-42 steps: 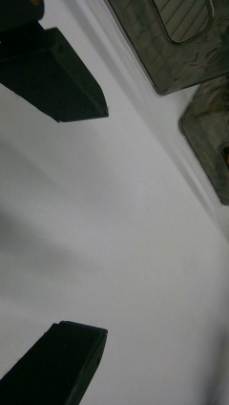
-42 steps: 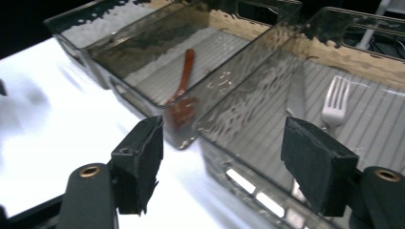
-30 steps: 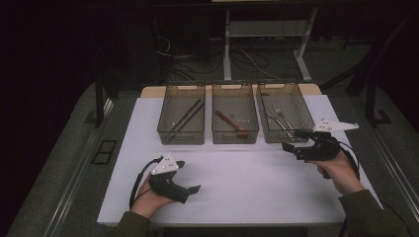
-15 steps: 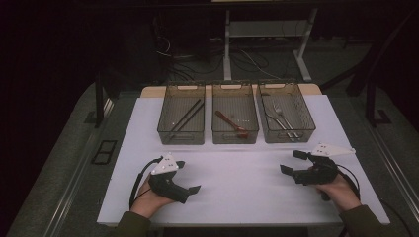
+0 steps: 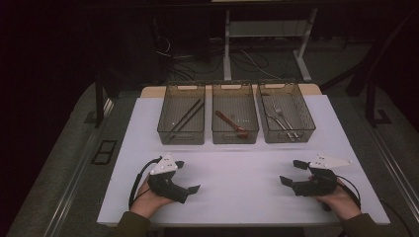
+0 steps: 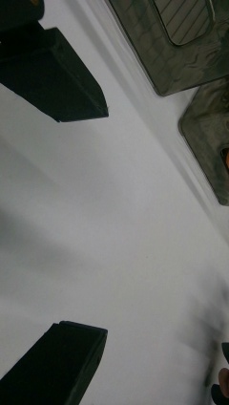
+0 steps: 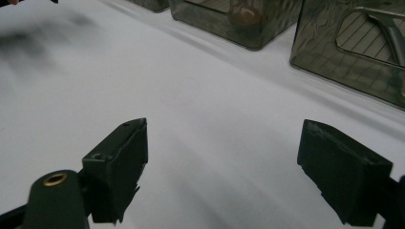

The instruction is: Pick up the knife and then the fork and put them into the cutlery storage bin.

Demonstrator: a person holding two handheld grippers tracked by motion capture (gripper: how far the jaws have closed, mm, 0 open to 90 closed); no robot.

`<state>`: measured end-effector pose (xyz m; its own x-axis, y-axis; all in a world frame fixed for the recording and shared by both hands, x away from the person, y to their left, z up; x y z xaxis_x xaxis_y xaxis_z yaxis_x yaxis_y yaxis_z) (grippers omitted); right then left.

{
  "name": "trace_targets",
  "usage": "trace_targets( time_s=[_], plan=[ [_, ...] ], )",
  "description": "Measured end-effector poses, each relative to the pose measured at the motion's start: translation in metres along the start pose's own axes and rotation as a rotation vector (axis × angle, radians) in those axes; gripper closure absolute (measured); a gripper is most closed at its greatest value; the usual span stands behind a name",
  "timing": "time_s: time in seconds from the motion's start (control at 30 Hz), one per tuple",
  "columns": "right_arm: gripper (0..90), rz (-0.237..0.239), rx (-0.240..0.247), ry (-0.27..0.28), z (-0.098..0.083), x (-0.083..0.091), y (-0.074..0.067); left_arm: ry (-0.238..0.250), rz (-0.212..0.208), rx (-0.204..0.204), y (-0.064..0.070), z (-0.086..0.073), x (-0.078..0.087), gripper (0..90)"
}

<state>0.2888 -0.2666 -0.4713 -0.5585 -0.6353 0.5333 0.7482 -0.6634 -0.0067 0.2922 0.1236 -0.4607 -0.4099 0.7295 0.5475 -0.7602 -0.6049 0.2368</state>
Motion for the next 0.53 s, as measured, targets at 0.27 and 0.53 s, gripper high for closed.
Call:
trace_targets(
  time_s=[0.27, 0.53],
  plan=[
    [16.8, -0.010, 0.013, -0.001, -0.0014, 0.0009, 0.0014, 0.006, -0.002, 0.002, -0.0011, -0.0004, 0.0003, 0.0],
    [16.8, -0.004, 0.017, -0.002, -0.0015, 0.0007, 0.0014, -0.001, 0.000, -0.003, -0.0013, -0.0006, 0.0006, 0.0]
  ],
)
Point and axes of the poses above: each handheld gripper's, and its own axes: x roughly backward along the jaws, z roughly out of its top, y roughly to its right, the point moved 5 cm from there along -x, roughly forward along the jaws, and after that the axes turned 9 degrees about x, right-handed, at the moved point
